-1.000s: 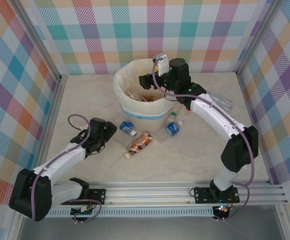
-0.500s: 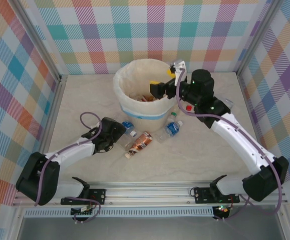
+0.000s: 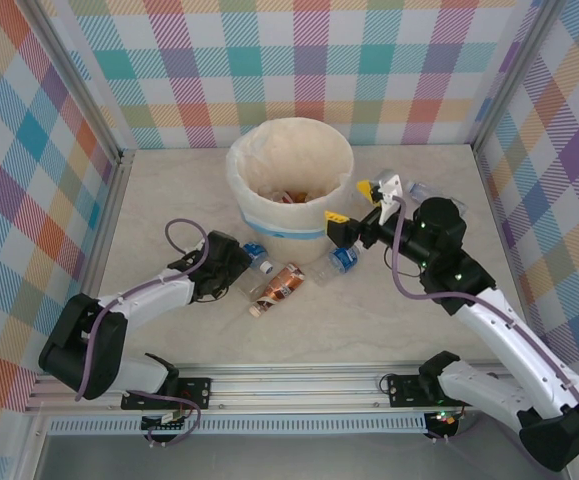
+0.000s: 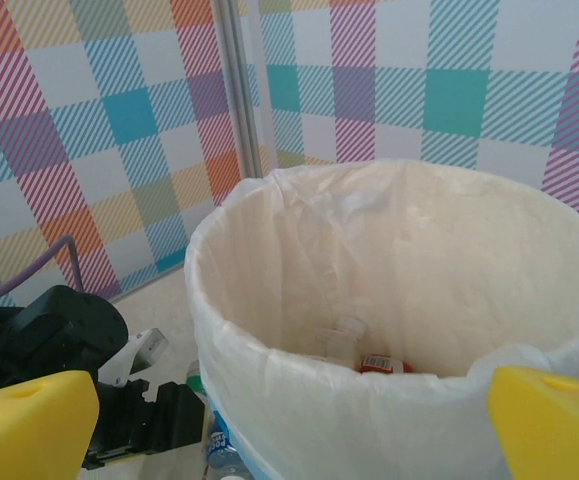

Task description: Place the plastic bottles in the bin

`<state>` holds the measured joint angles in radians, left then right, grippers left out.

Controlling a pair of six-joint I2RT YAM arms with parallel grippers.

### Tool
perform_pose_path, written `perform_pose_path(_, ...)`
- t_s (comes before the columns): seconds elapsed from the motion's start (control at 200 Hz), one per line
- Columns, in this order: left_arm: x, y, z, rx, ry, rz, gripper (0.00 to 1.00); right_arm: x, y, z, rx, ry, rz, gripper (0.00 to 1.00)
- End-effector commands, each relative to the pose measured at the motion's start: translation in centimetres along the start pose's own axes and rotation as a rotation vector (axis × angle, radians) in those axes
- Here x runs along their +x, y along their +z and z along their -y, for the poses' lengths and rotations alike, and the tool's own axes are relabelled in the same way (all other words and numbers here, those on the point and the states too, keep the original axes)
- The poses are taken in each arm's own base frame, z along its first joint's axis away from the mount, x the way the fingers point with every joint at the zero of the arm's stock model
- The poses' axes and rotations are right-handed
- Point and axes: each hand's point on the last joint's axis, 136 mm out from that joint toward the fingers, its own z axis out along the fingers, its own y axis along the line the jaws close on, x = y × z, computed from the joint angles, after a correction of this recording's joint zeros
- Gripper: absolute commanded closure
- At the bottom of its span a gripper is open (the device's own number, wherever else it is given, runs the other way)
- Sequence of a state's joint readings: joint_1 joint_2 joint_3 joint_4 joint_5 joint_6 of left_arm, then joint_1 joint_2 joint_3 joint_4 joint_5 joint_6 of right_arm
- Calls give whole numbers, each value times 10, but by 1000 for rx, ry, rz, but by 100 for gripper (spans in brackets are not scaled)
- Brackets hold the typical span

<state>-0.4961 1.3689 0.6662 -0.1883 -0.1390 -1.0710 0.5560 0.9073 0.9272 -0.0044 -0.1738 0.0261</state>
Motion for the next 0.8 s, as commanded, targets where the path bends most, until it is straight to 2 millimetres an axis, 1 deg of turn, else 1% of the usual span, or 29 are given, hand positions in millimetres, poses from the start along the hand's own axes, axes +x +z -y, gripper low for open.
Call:
perform_pose_path(0.0,3,3,-4,-33,32,-21,19,3,-5,4,29,7,32,0)
perform_pose_path(0.16,2,6,-14,-61,38,-21,23,14,-7,5,37,30,18,0)
perform_pose_path(0.25,4,9,-23,-78,27,-39,24,16,-5,8,48,32,16,0)
perform_pose_path(0.38,6,15,-31,-83,8,-64,26,16,-2,12,68,27,13,0)
perform_pose_path(0.5,5,15,-34,-92,20,-64,33,15,0,13,69,23,12,0)
perform_pose_path(0.575,-1,9,-31,-83,34,-43,39,13,0,14,74,20,12,0)
perform_pose_path(0.635,-9,0,-27,-76,55,-10,43,13,-1,15,81,20,12,0)
perform_pose_path(0.675,-17,-8,-22,-66,69,27,44,14,-1,16,87,20,13,0)
perform_pose_path(0.685,-17,-10,-26,-83,74,27,44,14,-1,16,88,21,13,0)
perform_pose_path(0.71,-22,-16,-28,-93,82,50,44,14,-1,17,94,24,15,0)
perform_pose_path(0.75,-30,-26,-26,-91,91,91,45,14,-2,18,103,28,17,0)
perform_pose_path(0.795,-39,-38,-19,-64,100,129,46,14,-2,20,113,33,19,0)
